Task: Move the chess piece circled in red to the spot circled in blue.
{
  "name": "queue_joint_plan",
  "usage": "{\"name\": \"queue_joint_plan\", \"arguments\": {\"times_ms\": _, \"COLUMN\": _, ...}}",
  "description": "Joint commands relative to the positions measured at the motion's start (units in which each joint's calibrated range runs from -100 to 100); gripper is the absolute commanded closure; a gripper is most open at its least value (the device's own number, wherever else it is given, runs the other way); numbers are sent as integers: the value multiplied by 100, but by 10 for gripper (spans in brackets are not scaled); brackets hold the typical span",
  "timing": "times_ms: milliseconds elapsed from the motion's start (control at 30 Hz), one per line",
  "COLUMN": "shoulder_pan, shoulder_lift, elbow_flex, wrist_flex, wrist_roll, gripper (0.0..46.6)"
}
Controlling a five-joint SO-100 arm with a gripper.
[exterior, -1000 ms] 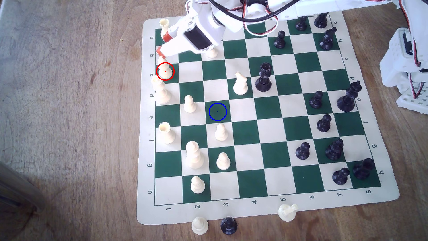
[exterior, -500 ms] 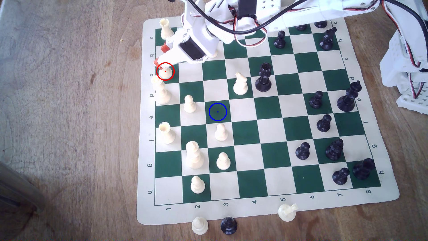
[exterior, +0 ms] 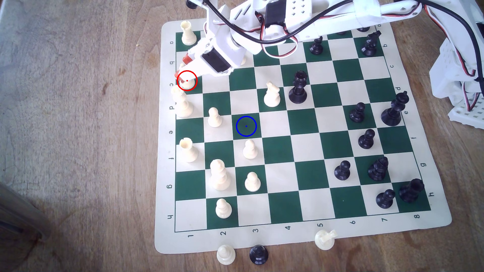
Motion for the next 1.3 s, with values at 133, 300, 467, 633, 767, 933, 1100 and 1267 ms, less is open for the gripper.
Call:
{"name": "queue_joint_plan", "arguments": {"times_ms": 133, "shoulder_pan": -33, "shoulder_lift": -102, "elbow_flex": -580, "wrist_flex": -139, "wrist_roll": -20, "gripper": 339}}
{"name": "queue_joint_plan", "arguments": {"times_ms": 300, "shoulder_pan": -49, "shoulder_lift": -17, "elbow_flex": -626, "wrist_flex": -82, "wrist_roll": -5, "gripper": 409}}
{"name": "queue_joint_plan", "arguments": {"times_ms": 467, "shoulder_pan": -49, "shoulder_lift": -25, "elbow_flex": -635, "wrist_flex": 0, "wrist_roll": 15, "gripper": 464}}
{"name": "queue_joint_plan", "arguments": {"times_ms": 633, "shoulder_pan": -49, "shoulder_lift": -153, "elbow_flex": -870, "wrist_flex": 262, "wrist_roll": -5, "gripper": 464}}
{"name": "queue_joint_plan", "arguments": {"times_ms": 767, "shoulder_pan": -49, "shoulder_lift": -238, "elbow_flex": -1523, "wrist_flex": 745, "wrist_roll": -24, "gripper": 464}}
{"name": "queue_joint_plan", "arguments": {"times_ms": 933, "shoulder_pan": -41, "shoulder_lift": -501, "elbow_flex": -1949, "wrist_flex": 1360, "wrist_roll": -10, "gripper": 464}}
{"name": "queue_joint_plan", "arguments": {"times_ms": 1100, "shoulder_pan": -80, "shoulder_lift": -1324, "elbow_flex": -1351, "wrist_flex": 2080, "wrist_roll": 15, "gripper": 464}}
{"name": "queue_joint_plan", "arguments": {"times_ms": 1267, "shoulder_pan": -96, "shoulder_lift": -2131, "elbow_flex": -725, "wrist_flex": 2285, "wrist_roll": 34, "gripper": 464}}
